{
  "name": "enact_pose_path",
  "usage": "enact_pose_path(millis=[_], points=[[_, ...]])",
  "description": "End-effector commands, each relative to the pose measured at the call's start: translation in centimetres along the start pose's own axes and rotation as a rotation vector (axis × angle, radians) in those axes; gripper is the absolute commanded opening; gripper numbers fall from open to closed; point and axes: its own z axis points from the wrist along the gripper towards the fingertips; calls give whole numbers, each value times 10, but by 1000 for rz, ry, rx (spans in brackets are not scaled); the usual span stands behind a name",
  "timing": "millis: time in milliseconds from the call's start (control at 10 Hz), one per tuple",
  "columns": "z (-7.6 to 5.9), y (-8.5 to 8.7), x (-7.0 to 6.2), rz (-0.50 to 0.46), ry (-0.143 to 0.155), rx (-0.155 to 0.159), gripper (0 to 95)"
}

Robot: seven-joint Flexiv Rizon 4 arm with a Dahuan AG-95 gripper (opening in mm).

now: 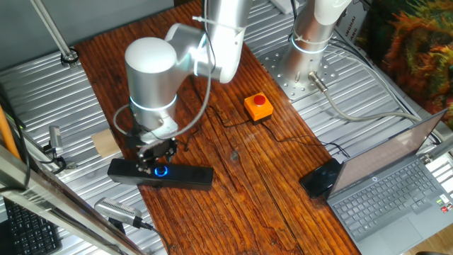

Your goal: Turn the knob to decrease the volume of the speaker

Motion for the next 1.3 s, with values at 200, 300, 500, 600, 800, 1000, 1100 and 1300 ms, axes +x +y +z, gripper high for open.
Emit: enact_pose_path(millis=[200,300,500,600,800,1000,1100,1300], points=[[-17,-2,24,763,21,-91,570],[-21,0,30,908,37,-105,570],[-26,7,41,1242,49,-118,570],[-28,10,45,1372,47,-122,570],[-36,16,54,1469,48,-155,570],[-37,17,57,1488,53,-168,570],[-36,15,56,1482,57,-170,570],[-36,15,56,1469,63,-169,570]])
